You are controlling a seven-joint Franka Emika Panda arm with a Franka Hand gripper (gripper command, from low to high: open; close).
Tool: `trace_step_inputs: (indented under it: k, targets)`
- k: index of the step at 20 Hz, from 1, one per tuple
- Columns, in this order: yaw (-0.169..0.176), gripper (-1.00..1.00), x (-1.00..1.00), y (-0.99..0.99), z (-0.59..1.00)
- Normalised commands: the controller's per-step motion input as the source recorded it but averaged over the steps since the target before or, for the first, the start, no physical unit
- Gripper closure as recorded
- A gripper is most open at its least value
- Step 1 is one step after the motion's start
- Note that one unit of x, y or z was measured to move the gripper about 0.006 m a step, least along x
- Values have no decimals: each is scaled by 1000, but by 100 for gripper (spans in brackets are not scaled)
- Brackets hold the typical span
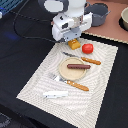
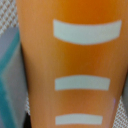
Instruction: Interact with the objects in diverse but meaningful ways.
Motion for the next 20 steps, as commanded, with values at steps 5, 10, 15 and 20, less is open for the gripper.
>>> trace_step_inputs:
  k: [5,10,15,20]
  targets:
    - [19,100,-475,-114,516]
    - [45,100,-695,-391,886]
    - [31,100,-518,-572,508]
    - [26,100,-541,-564,300]
